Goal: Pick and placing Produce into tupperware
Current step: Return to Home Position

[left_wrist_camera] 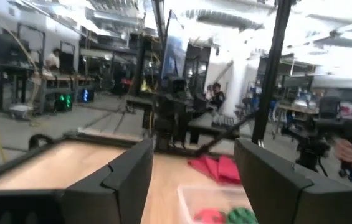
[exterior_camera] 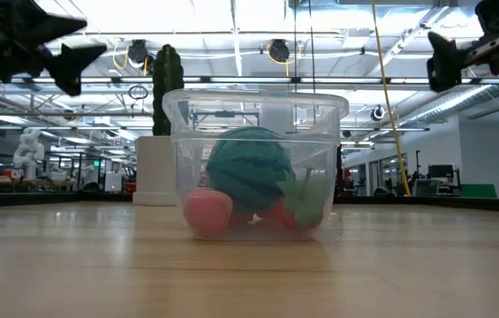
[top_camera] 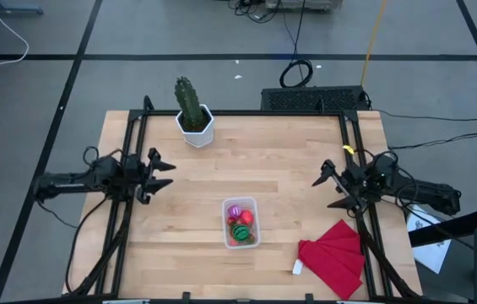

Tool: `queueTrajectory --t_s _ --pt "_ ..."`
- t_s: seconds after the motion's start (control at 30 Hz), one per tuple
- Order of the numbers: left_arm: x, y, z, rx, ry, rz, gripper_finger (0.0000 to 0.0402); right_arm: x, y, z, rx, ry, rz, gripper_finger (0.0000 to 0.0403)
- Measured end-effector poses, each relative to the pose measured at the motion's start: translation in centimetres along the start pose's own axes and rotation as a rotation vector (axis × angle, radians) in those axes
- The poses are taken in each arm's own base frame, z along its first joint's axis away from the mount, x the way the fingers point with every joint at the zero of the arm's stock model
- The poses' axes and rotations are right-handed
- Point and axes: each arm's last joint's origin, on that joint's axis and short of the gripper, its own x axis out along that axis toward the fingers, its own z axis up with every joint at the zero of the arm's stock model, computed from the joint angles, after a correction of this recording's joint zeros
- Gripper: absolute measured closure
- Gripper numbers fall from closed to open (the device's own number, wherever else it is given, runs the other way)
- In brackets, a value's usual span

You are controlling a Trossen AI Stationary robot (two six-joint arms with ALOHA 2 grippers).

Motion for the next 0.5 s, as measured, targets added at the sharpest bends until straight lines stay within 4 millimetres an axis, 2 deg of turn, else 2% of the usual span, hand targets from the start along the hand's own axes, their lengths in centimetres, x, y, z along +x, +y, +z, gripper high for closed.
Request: queueTrajectory --t_s 0.1,0.5 --pt "0.01 0.02 -0.82 -0.010 0.059 0.024 0.0172 0.00 0.03 0.11 -0.006 -0.021 0.006 0.0033" --pt "-0.01 0.04 -1.12 0.031 0.084 0.071 0.0172 -0.42 -0.78 -0.03 -0.020 -0.013 -0.088 0.0033"
